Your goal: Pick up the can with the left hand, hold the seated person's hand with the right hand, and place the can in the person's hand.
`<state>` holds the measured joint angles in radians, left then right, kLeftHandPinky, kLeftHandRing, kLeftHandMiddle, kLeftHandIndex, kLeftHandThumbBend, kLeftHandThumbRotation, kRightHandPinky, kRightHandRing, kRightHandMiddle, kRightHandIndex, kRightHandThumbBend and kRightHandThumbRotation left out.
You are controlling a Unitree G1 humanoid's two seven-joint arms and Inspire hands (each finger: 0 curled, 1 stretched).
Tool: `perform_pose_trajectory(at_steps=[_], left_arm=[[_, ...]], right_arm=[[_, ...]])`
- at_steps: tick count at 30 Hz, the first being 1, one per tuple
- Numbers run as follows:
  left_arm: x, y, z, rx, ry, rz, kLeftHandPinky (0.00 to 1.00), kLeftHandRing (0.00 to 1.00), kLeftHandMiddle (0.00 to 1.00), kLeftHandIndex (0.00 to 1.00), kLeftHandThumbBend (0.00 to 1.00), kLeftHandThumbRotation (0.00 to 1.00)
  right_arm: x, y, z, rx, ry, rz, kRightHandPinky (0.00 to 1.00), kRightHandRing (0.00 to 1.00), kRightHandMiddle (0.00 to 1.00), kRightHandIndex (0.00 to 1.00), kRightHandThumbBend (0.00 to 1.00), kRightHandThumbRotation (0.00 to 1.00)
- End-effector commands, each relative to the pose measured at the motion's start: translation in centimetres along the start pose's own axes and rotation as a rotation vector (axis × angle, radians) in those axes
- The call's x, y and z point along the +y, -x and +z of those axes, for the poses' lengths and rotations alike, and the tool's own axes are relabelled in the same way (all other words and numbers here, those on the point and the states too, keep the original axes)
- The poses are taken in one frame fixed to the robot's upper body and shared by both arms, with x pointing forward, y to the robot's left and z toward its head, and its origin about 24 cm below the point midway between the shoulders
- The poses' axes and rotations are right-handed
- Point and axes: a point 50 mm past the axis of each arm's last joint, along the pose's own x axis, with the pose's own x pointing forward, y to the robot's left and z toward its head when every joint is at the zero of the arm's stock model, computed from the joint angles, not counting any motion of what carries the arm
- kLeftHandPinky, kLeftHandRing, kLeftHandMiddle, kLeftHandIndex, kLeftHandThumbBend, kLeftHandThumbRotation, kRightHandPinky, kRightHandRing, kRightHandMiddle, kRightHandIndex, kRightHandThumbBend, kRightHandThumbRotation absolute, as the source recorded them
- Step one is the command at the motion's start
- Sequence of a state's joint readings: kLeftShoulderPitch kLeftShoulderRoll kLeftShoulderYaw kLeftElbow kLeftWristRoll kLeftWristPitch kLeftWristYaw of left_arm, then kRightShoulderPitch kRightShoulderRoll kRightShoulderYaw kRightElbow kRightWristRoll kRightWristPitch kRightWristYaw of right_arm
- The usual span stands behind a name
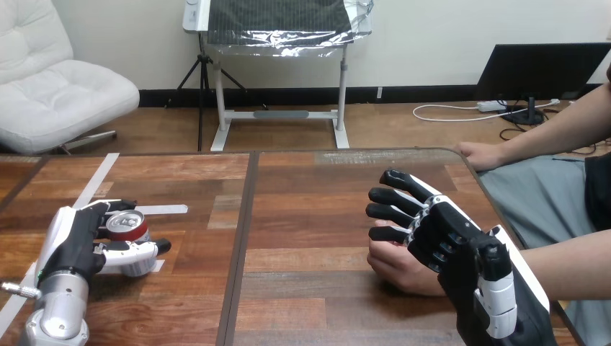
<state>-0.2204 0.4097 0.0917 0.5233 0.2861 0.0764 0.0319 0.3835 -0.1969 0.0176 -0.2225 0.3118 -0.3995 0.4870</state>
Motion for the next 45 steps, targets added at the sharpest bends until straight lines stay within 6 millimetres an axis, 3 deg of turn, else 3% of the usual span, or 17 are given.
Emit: perform_pose_trajectory(at_steps=[1,14,36,45], left_arm=[[1.66,-1.10,3.24,-0.091,-0.025,0.061,0.64,0.71,0.72,0.72,0.71,0.00],[1.88,-1.03,3.34,-0.080,-0.043,0.091,0.56,0.65,0.68,0.67,0.67,0.00],[2.15,-0.98,3.79,-0.057,-0.053,0.125,0.50,0.59,0.61,0.58,0.60,0.00],[2.20,-0.92,3.94,-0.064,-0.052,0.130,0.41,0.50,0.54,0.54,0.60,0.00]], right_arm=[[-0.31,-0.94,0.97,-0.066,0.028,0.004,0.77,0.84,0.85,0.88,0.91,1.00],[-0.30,-1.00,0.93,-0.070,0.029,0.005,0.77,0.84,0.85,0.88,0.91,1.00],[-0.43,-1.20,0.95,-0.058,0.044,0.009,0.77,0.84,0.85,0.88,0.92,0.99],[-0.82,-1.43,0.95,-0.054,0.074,0.005,0.78,0.85,0.85,0.89,0.94,0.99]])
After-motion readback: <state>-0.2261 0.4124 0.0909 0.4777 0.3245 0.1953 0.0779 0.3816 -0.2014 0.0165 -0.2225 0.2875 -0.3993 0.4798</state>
